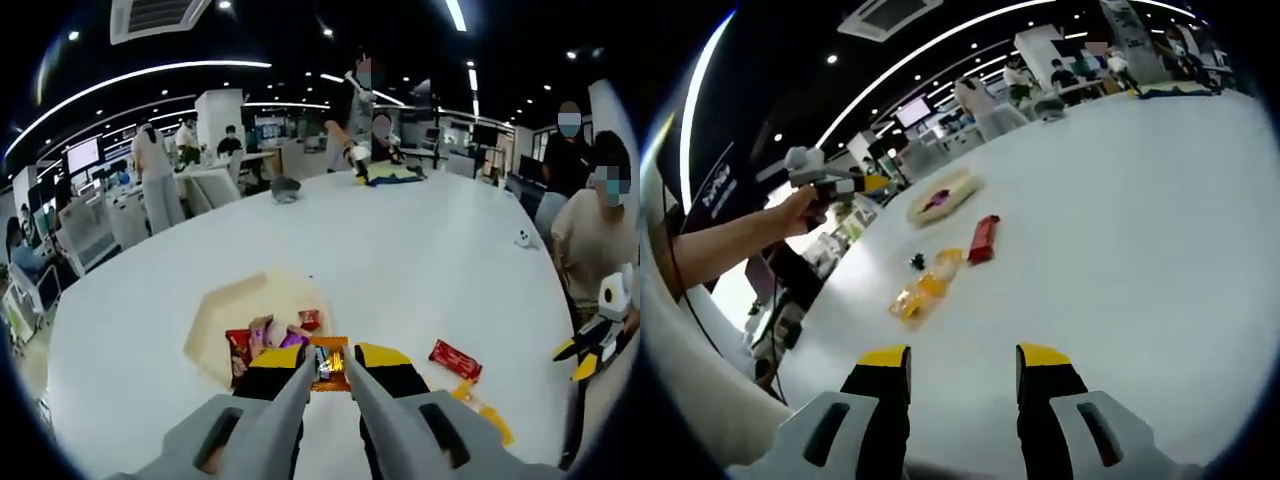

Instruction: Place the target food into the container with the food tongs after gripping and lifting it, then release it inside without dropping or visibly crushing the food.

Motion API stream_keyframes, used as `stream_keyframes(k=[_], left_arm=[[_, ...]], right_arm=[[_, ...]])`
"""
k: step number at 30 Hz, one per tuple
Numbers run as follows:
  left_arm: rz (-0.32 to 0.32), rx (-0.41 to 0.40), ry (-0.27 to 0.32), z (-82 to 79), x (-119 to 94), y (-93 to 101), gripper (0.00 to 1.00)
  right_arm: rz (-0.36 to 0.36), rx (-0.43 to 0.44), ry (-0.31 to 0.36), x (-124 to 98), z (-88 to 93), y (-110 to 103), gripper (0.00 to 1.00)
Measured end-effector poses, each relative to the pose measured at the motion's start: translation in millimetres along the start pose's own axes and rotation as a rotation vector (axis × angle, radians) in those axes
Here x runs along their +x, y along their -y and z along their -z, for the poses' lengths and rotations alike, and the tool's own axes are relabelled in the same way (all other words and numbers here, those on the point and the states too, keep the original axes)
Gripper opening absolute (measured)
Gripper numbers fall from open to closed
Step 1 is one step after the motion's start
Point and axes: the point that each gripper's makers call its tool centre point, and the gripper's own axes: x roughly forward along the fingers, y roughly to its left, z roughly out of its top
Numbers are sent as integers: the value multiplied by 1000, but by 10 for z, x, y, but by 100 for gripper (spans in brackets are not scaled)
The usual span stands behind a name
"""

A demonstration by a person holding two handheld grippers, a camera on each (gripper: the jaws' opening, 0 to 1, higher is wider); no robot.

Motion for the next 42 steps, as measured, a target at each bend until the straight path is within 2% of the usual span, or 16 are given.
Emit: stream_keyframes(k=[5,13,23,31,42], left_arm=[[2,-3,-1,-25,45,-25,17],[-10,-34,-5,-21,228,-176,17],[2,-4,-42,-13,566,-308,17],[1,-7,-48,-36,723,-371,18],[-2,-18,-52,-13,737,-402,19]], right_arm=[[19,7,-1,-13,-21,54,42],[39,18,-3,-27,-47,156,42],[66,36,3,-15,-108,263,42],[89,51,13,-29,-130,329,42],[91,54,18,-29,-131,333,42]])
